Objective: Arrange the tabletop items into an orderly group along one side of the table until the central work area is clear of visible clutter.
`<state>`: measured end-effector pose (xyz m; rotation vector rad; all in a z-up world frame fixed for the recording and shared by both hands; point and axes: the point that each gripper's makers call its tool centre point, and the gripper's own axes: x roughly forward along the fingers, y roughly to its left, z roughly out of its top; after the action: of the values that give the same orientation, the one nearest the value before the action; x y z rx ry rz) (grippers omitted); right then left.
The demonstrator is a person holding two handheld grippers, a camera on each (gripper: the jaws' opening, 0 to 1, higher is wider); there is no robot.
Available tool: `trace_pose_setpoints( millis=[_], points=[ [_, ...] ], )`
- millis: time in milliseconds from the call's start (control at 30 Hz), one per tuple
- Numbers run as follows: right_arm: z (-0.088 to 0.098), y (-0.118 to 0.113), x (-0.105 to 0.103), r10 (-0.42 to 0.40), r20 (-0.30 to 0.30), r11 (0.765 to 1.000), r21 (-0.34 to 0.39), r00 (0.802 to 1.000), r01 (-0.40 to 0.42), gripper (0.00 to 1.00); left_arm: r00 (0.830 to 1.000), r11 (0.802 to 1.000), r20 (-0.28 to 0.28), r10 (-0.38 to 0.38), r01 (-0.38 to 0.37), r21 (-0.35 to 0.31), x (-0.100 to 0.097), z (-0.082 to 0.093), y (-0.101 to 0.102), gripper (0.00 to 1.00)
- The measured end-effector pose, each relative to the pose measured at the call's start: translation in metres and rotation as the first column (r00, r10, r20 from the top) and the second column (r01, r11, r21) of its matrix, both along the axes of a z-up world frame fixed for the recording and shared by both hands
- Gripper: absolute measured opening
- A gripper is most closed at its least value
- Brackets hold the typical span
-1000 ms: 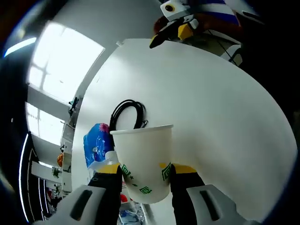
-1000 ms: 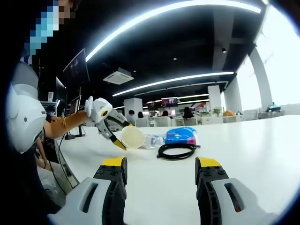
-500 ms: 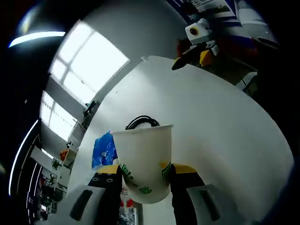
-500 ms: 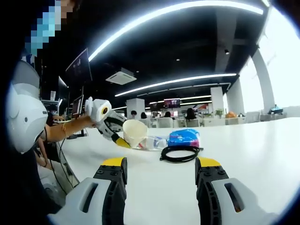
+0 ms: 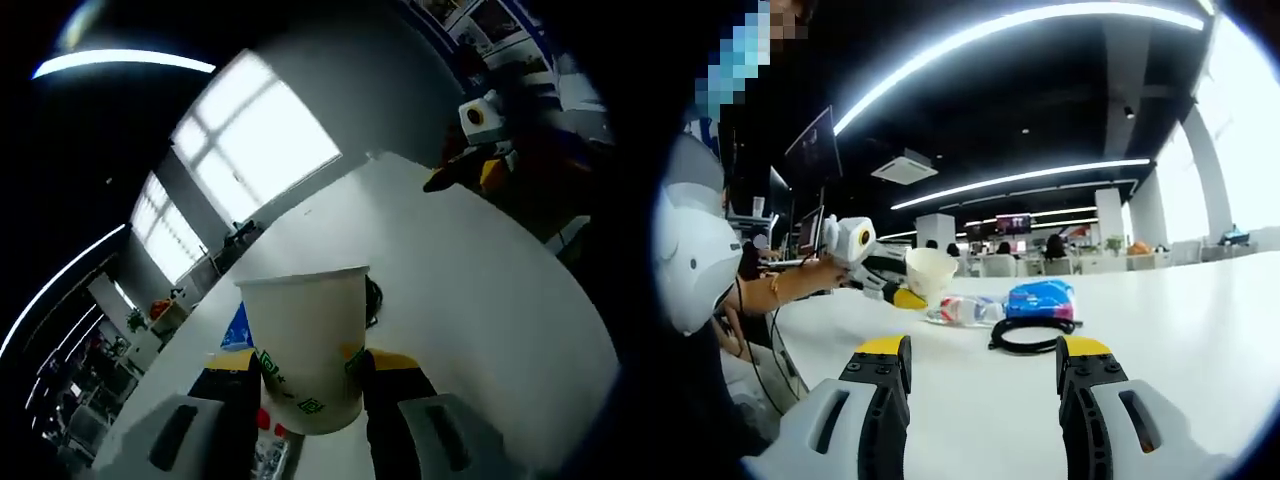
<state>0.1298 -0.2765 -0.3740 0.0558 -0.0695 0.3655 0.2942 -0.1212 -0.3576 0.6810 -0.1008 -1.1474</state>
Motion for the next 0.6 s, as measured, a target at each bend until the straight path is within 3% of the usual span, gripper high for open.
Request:
trace_pose_setpoints(
  millis=[100, 333, 600],
  points=[
    [0.0, 0.002, 0.001, 0.005, -0.002, 1.0, -0.004, 1.0, -0.005, 0.56, 1.0, 1.0, 0.012, 0.007, -0.007, -0.004, -0.004, 0.002, 0.003, 0.39],
    [0.004, 0.009, 0.002, 0.022, 0.008, 1.0, -0.009, 1.0, -0.022, 0.56, 0.996, 0.988, 0.009, 0.086, -0.084, -0.13, 0.002, 0.021, 0.018, 0.39],
    [0.004, 0.012, 0.003, 0.031, 0.006, 0.999, -0.013, 1.0, -0.03, 0.56, 0.991, 0.977, 0.025, 0.128, -0.122, -0.176, 0.009, 0.029, 0.031, 0.39]
  ],
)
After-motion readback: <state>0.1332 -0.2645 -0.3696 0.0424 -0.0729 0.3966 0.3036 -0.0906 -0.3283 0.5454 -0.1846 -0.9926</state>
